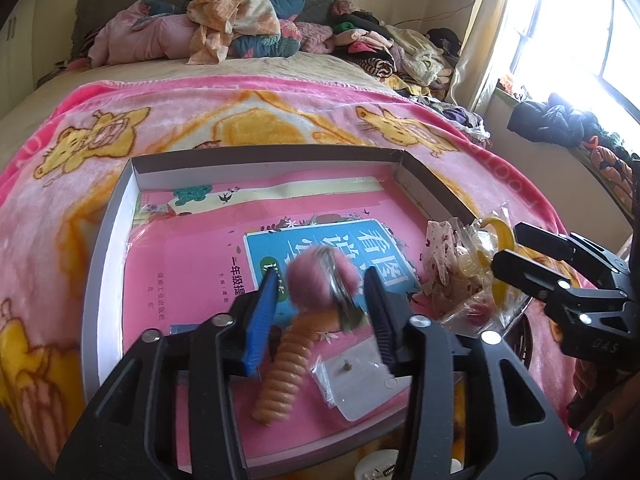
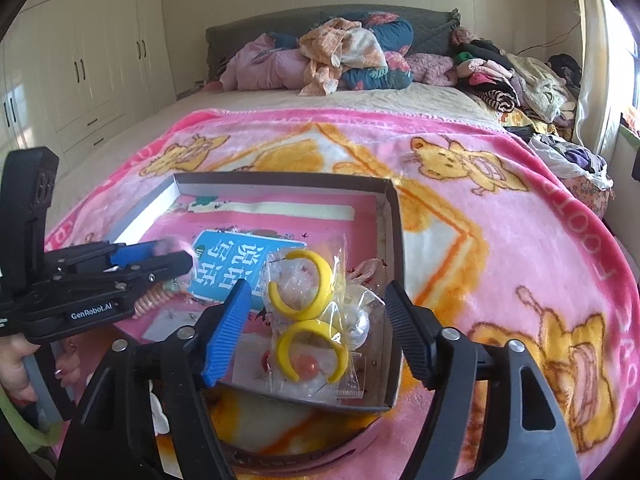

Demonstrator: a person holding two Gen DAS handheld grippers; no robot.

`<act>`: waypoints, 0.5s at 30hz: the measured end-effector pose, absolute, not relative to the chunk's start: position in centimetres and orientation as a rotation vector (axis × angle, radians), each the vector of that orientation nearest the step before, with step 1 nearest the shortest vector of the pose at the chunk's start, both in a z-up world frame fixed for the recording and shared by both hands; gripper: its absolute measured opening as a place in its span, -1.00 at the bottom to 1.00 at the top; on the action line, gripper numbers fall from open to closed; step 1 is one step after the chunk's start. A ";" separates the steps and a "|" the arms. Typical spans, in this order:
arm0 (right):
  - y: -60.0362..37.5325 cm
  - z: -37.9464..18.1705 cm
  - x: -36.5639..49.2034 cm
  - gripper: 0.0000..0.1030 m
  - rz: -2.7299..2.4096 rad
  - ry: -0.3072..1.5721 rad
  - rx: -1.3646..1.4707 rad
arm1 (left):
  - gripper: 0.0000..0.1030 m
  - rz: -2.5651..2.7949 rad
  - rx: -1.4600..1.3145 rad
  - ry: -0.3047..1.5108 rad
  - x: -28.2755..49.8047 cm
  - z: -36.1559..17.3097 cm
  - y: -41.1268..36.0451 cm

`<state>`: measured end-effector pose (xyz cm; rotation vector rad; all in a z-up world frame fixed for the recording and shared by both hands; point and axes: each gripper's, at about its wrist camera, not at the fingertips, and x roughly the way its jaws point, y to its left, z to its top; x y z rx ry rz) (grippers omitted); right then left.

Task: Organize jewelry
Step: 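Carry the pom-pom clip into the tray with left tool while right drops bangles, then withdraw both open tools from the tray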

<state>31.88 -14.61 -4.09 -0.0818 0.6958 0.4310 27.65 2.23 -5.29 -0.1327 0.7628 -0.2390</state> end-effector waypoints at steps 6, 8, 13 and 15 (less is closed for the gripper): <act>-15.2 -3.2 30.9 0.53 0.415 0.667 -0.064 | 0.03 -0.243 -0.128 0.750 26.8 -4.8 2.0; -15.5 -3.0 30.7 0.58 0.410 0.662 -0.055 | 0.07 -0.242 -0.128 0.743 26.4 -4.4 1.9; -16.4 -2.4 29.7 0.69 0.399 0.644 -0.021 | 0.28 -0.235 -0.125 0.715 25.4 -3.2 1.9; -16.7 -2.1 29.2 0.74 0.396 0.633 -0.013 | 0.46 -0.231 -0.124 0.702 25.0 -2.7 1.9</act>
